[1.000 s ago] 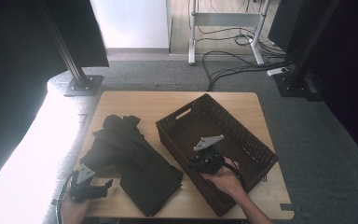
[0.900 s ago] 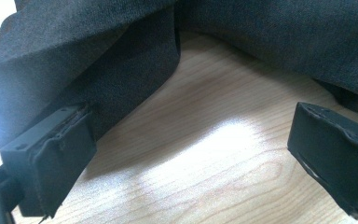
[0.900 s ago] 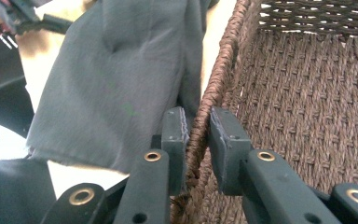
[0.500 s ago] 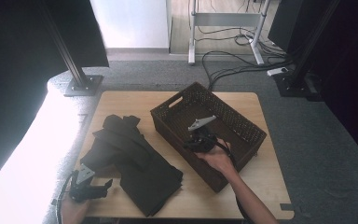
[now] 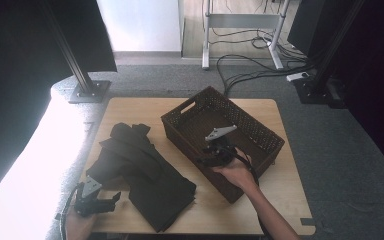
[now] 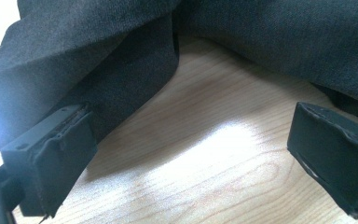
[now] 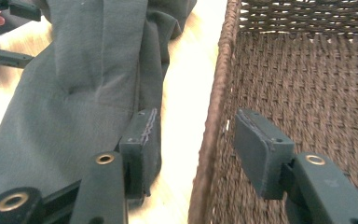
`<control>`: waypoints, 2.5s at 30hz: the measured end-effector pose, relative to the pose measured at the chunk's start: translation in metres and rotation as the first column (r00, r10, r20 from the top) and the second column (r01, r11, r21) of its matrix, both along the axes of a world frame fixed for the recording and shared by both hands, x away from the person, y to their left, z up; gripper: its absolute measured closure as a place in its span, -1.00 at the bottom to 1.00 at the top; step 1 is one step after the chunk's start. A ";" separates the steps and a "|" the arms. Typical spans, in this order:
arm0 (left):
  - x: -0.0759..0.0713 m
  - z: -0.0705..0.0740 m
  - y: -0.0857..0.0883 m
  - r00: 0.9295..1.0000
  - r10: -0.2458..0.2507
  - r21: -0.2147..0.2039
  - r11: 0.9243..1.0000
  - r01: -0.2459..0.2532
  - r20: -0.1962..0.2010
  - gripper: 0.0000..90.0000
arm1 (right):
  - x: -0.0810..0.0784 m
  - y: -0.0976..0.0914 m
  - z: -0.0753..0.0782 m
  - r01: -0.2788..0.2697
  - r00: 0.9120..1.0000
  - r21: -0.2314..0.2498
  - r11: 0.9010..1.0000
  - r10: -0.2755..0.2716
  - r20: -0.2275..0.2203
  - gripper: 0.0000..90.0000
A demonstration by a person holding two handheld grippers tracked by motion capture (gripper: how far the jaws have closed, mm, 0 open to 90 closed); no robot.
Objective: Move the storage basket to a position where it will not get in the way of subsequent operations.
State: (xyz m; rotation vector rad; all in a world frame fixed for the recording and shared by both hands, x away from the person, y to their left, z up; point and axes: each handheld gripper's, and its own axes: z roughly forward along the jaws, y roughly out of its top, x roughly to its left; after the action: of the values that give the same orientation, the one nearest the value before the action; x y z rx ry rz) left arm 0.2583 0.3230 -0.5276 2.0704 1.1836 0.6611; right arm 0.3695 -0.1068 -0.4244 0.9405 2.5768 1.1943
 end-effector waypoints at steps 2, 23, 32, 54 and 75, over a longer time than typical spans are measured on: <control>0.000 0.000 0.000 1.000 -0.001 0.001 1.000 0.001 -0.001 -0.97 | -0.006 -0.006 0.003 0.011 1.000 -0.003 1.000 -0.010 0.010 0.00; 0.001 -0.002 -0.001 1.000 -0.003 0.004 1.000 0.003 -0.008 -0.97 | -0.077 -0.061 0.002 0.096 0.995 -0.028 0.995 -0.095 0.032 0.14; 0.001 -0.002 -0.003 1.000 -0.010 0.005 1.000 0.010 -0.011 -0.97 | -0.099 -0.072 -0.008 0.115 0.993 -0.055 0.992 -0.114 0.017 0.45; 0.001 -0.001 -0.002 1.000 -0.007 0.004 1.000 0.007 -0.006 -0.97 | -0.074 -0.121 -0.016 0.316 0.949 -0.068 0.946 -0.315 0.020 0.65; 0.001 -0.002 -0.001 1.000 -0.006 0.000 1.000 0.006 -0.011 -0.97 | -0.024 -0.156 -0.017 0.425 0.905 -0.063 0.903 -0.424 0.031 0.63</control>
State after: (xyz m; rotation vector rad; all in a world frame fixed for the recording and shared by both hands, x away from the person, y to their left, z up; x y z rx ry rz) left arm 0.2591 0.3221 -0.5296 2.0792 1.1832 0.6480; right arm 0.3451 -0.2633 -0.4413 1.3773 2.2141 0.9774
